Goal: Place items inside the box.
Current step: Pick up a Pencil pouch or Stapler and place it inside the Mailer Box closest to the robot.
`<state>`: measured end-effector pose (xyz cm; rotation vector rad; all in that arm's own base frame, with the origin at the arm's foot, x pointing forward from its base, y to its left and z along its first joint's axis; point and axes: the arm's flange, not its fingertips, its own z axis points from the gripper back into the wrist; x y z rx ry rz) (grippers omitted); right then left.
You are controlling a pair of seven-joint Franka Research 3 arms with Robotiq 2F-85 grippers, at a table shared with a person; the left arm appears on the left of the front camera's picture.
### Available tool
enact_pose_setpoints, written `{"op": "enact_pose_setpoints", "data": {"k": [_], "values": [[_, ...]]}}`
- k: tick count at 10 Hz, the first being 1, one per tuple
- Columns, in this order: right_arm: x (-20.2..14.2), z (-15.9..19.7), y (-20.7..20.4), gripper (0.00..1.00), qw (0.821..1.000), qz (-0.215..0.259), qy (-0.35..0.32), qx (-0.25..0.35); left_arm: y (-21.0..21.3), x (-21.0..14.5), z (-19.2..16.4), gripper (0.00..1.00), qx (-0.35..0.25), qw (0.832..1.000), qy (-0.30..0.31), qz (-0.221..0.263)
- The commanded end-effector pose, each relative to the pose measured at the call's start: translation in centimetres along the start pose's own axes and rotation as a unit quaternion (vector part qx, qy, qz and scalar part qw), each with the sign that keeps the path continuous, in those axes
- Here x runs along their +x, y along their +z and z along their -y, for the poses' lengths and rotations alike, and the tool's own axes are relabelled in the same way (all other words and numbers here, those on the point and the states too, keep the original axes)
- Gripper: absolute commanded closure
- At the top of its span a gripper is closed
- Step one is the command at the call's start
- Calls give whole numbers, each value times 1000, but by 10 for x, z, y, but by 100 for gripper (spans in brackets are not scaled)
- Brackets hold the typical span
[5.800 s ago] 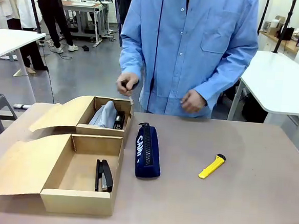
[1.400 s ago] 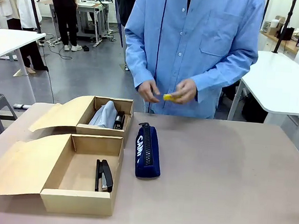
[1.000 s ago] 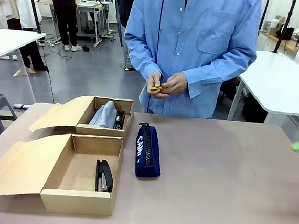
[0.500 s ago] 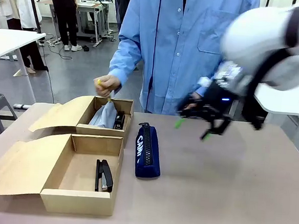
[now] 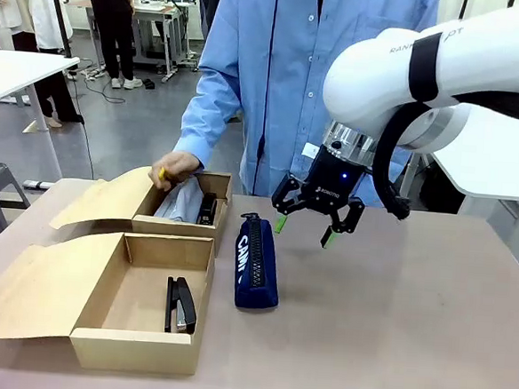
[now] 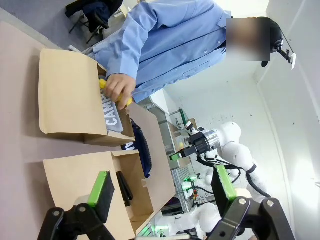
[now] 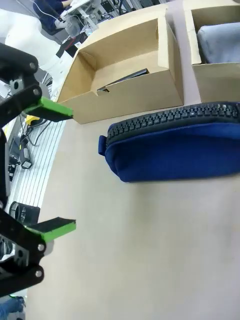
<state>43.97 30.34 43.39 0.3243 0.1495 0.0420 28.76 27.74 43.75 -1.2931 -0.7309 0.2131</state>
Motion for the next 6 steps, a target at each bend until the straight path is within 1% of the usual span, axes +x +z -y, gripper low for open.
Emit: {"op": "enact_pose_setpoints", "data": {"k": [1,2,3,4,6], "values": [[-1,-28,-24,0,994,-20,-39,-104,-1,0,2,0,-11,1000,-12,8],[3,-55,-36,0,989,4,-54,-137,-1,0,2,0,-11,1000,-12,8],[8,-76,-41,0,988,15,-45,-146,-1,0,2,0,-11,1000,-12,8],[10,-90,-48,0,987,23,-39,-152,-1,0,2,0,-11,1000,-12,8],[16,-114,-78,0,982,43,-39,-178,-1,0,2,0,-11,1000,-12,8]]}}
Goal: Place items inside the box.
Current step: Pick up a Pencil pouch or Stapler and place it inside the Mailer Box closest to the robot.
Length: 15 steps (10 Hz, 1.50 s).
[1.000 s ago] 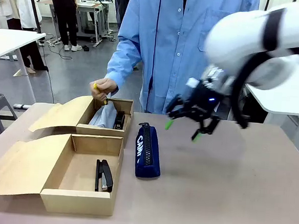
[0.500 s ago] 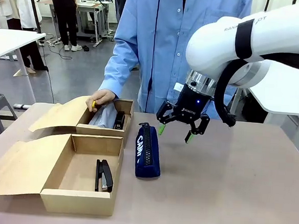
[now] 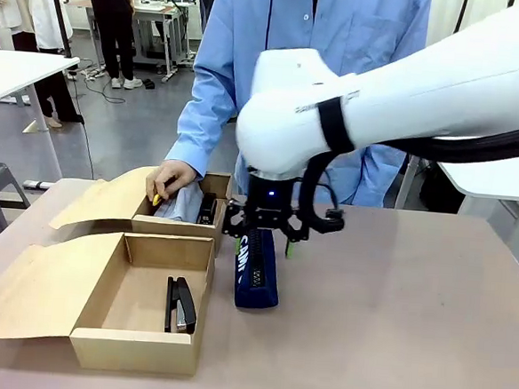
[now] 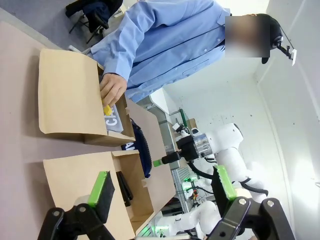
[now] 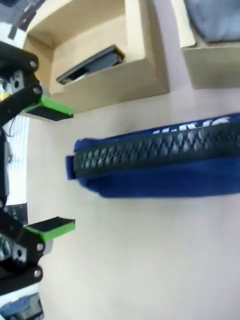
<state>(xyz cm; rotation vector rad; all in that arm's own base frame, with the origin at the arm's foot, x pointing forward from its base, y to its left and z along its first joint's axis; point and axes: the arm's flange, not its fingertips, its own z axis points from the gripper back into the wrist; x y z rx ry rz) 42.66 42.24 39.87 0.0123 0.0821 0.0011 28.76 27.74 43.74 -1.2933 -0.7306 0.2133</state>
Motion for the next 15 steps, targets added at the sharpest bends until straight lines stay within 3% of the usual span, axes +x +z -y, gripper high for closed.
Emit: {"op": "enact_pose_setpoints", "data": {"k": [1,4,7,10,15], "values": [[19,-24,-15,0,999,19,-17,-29,-1,0,2,0,-11,1000,-12,8],[19,-9,-18,0,997,59,-34,-26,-1,0,2,0,-11,1000,-12,8],[25,-3,-33,0,997,63,-29,-27,-1,0,2,0,-11,1000,-12,8],[45,8,-74,0,999,32,-5,-19,-1,0,2,0,-11,1000,-12,8],[48,4,-81,0,1000,13,8,-25,-1,0,2,0,-11,1000,-12,8]]}}
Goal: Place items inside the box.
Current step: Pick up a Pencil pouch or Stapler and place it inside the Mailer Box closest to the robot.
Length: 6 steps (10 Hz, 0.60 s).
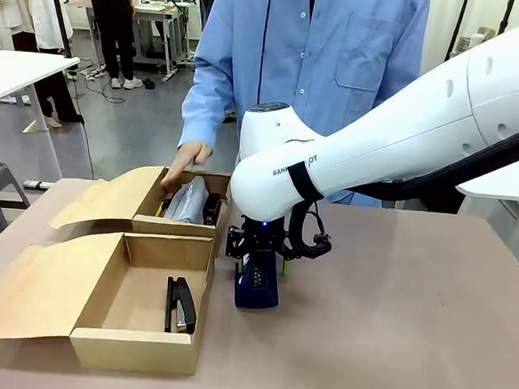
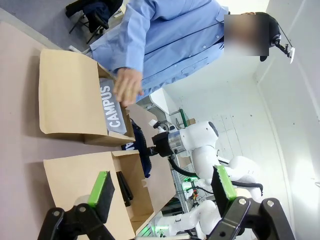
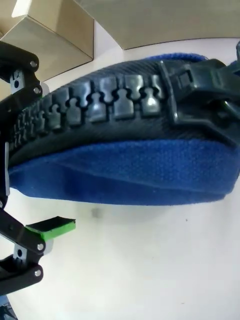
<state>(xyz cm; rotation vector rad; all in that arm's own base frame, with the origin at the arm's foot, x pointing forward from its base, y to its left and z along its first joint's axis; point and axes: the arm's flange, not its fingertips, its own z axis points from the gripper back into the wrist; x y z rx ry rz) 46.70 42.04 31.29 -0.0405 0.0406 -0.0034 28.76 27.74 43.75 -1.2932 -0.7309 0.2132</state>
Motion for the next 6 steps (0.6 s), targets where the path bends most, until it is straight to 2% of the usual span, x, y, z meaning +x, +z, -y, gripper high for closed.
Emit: {"op": "enact_pose_setpoints", "data": {"k": [1,2,3,4,5,6], "values": [[1,0,1,60,1000,-12,12,5,-1,0,2,0,-11,1000,-12,8],[-1,0,3,60,1000,-1,16,9,-1,0,2,0,-11,1000,-12,8],[-2,0,4,100,1000,1,20,15,-1,0,2,0,-11,1000,-12,8],[-3,0,5,65,1000,1,19,15,-1,0,2,0,-11,1000,-12,8],[-4,1,5,100,1000,3,19,17,-1,0,2,0,-11,1000,-12,8],[-4,1,5,100,1000,3,18,17,-1,0,2,0,-11,1000,-12,8]]}}
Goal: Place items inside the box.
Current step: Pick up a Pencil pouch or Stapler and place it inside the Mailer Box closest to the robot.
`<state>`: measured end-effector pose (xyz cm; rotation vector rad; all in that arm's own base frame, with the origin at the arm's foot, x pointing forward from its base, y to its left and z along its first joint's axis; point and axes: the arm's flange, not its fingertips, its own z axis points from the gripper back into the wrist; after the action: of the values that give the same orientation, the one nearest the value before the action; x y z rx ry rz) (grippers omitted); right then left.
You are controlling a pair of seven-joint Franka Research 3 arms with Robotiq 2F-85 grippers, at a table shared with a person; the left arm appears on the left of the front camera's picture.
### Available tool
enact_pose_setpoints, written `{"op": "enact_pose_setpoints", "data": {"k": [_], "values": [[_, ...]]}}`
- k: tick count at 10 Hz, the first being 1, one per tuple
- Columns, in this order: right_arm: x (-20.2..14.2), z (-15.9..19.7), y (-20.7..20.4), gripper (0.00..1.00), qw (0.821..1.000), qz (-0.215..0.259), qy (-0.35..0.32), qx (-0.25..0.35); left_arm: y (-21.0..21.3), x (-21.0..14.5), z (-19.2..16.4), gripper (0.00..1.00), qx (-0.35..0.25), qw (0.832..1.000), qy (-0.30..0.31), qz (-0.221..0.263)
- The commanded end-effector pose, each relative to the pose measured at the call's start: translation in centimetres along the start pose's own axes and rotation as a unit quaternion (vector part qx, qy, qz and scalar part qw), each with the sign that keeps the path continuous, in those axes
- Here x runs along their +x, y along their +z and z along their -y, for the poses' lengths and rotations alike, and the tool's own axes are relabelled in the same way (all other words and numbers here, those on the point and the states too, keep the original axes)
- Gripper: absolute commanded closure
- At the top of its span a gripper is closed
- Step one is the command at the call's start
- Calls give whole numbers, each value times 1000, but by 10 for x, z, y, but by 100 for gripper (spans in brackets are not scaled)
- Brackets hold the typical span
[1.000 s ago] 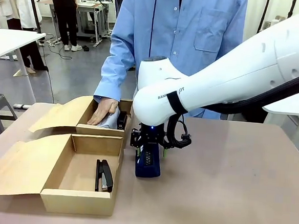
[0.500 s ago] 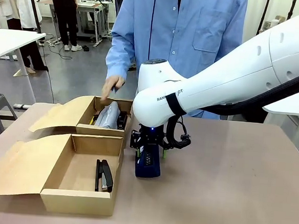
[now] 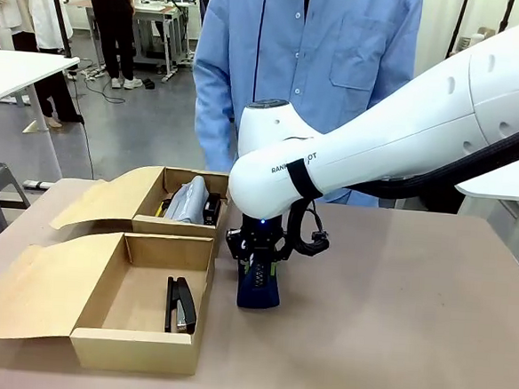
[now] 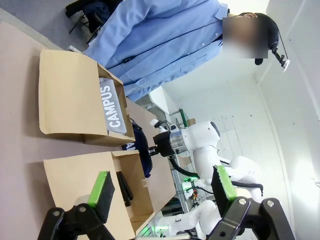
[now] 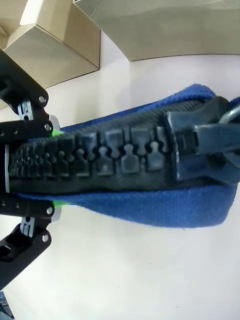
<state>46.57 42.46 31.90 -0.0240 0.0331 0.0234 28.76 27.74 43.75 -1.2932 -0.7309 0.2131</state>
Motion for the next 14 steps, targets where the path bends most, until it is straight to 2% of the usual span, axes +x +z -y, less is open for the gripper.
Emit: {"op": "enact_pose_setpoints", "data": {"k": [1,4,5,6,8,9,10,11,12,13,14], "values": [[-3,6,-1,100,1000,-1,3,9,-1,0,2,0,-11,1000,-12,8],[-9,12,9,100,1000,3,1,9,-1,0,2,0,-11,1000,-12,8],[-22,18,25,100,1000,6,13,18,-1,0,2,0,-11,1000,-12,8],[-56,35,65,100,1000,13,-19,20,-1,0,2,0,-11,1000,-12,8],[-145,79,131,100,995,-24,-96,11,-1,0,2,0,-11,1000,-12,8],[-180,96,146,100,995,-45,-85,13,-1,0,2,0,-11,1000,-12,8],[-199,115,148,100,996,-50,-66,34,-1,0,2,0,-11,1000,-12,8],[-201,133,131,100,992,-88,-42,83,-1,0,2,0,-11,1000,-12,8],[-183,141,117,100,988,-118,-59,81,-1,0,2,0,-11,1000,-12,8],[-208,106,149,100,996,-61,-64,31,-1,0,2,0,-11,1000,-12,8],[-212,125,141,93,993,-83,-60,55,-1,0,2,0,-11,1000,-12,8]]}}
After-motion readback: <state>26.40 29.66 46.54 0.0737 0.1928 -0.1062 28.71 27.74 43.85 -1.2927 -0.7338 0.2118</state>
